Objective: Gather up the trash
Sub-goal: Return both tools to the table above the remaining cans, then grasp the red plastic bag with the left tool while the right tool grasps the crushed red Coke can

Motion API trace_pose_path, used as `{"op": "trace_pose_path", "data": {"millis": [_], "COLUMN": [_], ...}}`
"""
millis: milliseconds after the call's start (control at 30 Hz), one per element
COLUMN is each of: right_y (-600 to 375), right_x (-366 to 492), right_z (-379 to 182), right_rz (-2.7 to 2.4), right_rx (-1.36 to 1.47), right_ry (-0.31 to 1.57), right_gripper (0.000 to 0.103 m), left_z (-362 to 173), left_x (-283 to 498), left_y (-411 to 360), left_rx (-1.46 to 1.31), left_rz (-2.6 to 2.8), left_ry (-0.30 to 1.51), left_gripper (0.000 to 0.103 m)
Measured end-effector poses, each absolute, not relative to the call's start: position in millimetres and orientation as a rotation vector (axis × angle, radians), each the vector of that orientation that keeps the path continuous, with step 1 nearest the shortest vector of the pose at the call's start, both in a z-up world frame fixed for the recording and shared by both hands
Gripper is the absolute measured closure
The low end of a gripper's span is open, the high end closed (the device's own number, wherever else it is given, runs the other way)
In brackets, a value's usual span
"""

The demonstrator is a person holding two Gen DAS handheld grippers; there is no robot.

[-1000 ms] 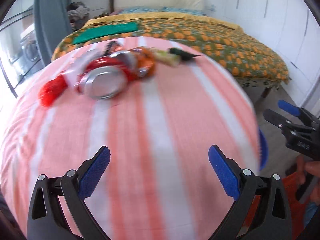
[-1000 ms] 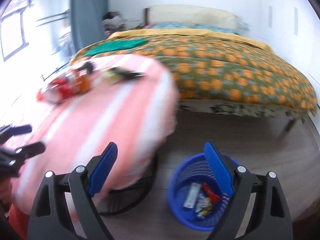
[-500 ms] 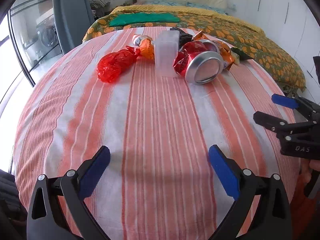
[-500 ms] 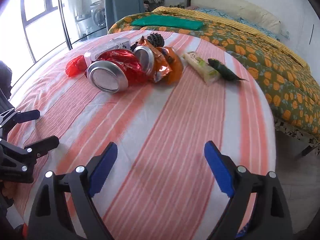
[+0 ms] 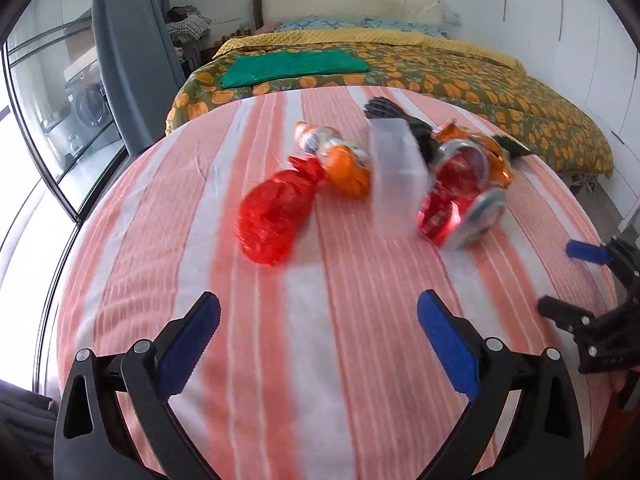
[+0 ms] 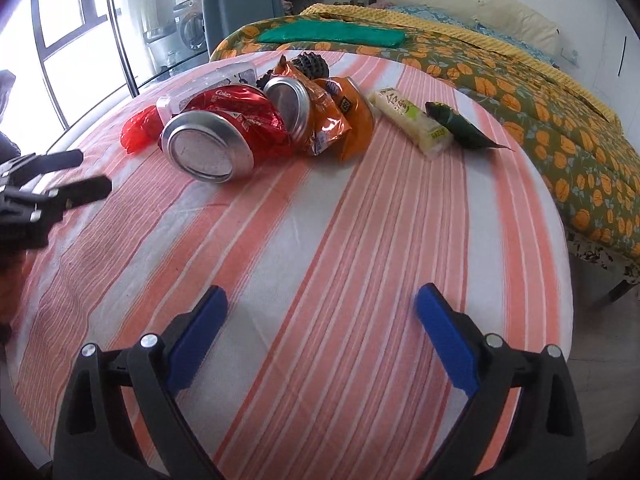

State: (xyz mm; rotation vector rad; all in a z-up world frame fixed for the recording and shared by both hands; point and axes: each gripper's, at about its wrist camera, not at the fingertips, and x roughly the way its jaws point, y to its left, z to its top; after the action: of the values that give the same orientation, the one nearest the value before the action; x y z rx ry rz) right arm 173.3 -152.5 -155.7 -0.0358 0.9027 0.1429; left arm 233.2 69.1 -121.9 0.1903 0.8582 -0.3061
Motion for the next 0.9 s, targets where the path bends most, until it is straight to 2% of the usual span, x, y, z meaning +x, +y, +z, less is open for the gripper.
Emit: {"op": "trace_pose_path", "data": {"millis": [400, 500, 533, 567, 900], "right_y": [-152.5, -152.7, -152.7, -152.8, -152.7], "right_x": [173.1, 173.4, 173.4, 173.4, 172.4], "right_z": [-155.4, -155.4, -155.4, -155.5, -155.6], "right_rz": [0.131, 0.131, 0.132, 0.133, 0.132], "right_rx": [-0.037, -0.036, -0.035, -0.034, -0.034], "right_ry": [0.902, 0.901, 0.902, 0.902, 0.901], "right_gripper": [0.009, 0.009, 0.009, 0.009, 0.009], "left_z": [-138.1, -140.9, -141.7, -142.1, -135.4], "left_x": [326.7, 330.8, 330.2, 328.4, 231.1], "left_y": [73.6, 70.4, 70.9, 71.6, 91.1], "left_rx": [0.203, 0.185, 0.175, 0.164, 0.024], "left_rz": [-0.314, -0.342, -0.354, -0.359, -0.328], "left_ry": [0.944, 0.95, 0.954, 0.96, 0.988], "left_gripper": [0.007, 0.031, 0.047, 0.057, 0.058]}}
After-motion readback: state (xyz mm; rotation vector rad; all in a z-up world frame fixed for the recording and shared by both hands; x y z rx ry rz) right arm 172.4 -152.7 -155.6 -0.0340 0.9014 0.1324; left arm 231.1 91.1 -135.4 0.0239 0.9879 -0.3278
